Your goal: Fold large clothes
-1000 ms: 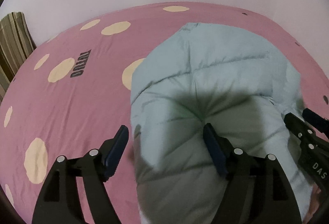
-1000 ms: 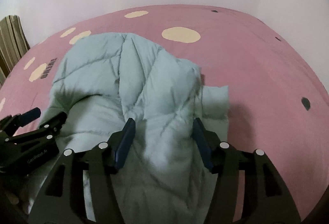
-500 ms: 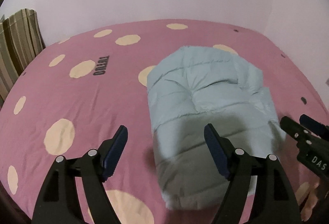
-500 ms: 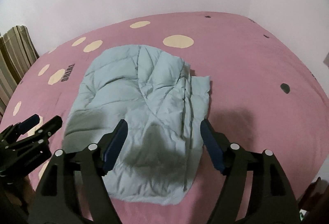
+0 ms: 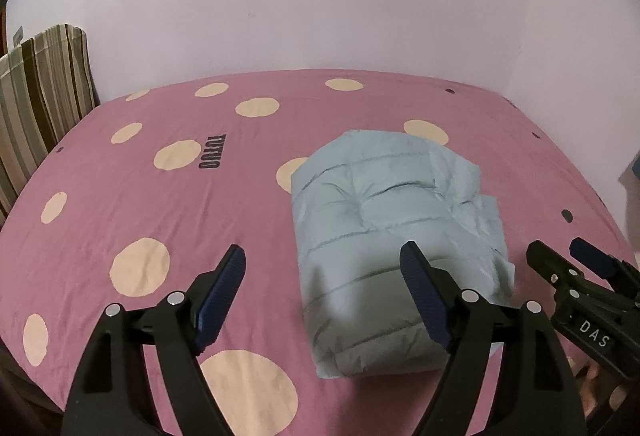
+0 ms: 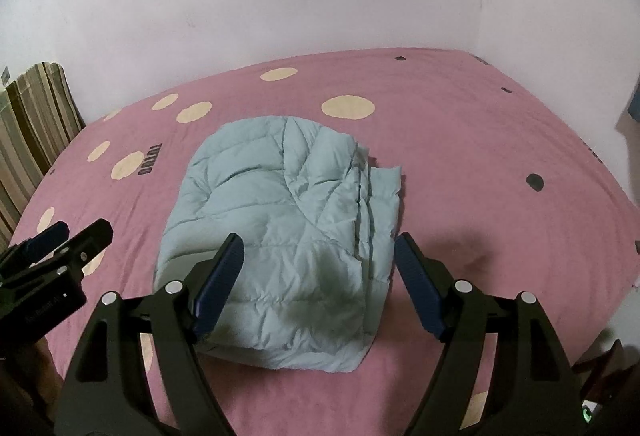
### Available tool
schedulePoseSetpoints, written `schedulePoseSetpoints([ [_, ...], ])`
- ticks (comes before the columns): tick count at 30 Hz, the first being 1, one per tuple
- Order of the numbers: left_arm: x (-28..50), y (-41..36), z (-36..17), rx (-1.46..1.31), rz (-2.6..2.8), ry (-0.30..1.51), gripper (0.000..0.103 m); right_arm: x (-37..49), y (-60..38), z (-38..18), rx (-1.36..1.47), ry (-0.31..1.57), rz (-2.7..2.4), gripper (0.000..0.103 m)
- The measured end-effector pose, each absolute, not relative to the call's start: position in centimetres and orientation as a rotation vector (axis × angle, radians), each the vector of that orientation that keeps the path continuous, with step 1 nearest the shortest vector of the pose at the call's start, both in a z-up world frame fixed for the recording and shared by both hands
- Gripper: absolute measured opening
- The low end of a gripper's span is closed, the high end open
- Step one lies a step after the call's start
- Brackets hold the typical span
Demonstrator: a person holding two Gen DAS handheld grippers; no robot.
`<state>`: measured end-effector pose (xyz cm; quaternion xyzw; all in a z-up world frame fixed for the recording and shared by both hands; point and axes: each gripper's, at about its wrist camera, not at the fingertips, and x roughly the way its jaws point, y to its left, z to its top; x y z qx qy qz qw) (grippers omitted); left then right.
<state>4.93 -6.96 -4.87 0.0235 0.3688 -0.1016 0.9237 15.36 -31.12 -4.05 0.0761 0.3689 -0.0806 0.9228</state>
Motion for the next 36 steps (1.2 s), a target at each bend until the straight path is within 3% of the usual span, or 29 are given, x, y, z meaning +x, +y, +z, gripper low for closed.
schedulePoseSetpoints([
  [36,3.6,-6.7,-4.1,0.06,-0.201,0.726,0.079,14.4,-29.9,-3.2,0.133,0.731,-0.16,0.078],
])
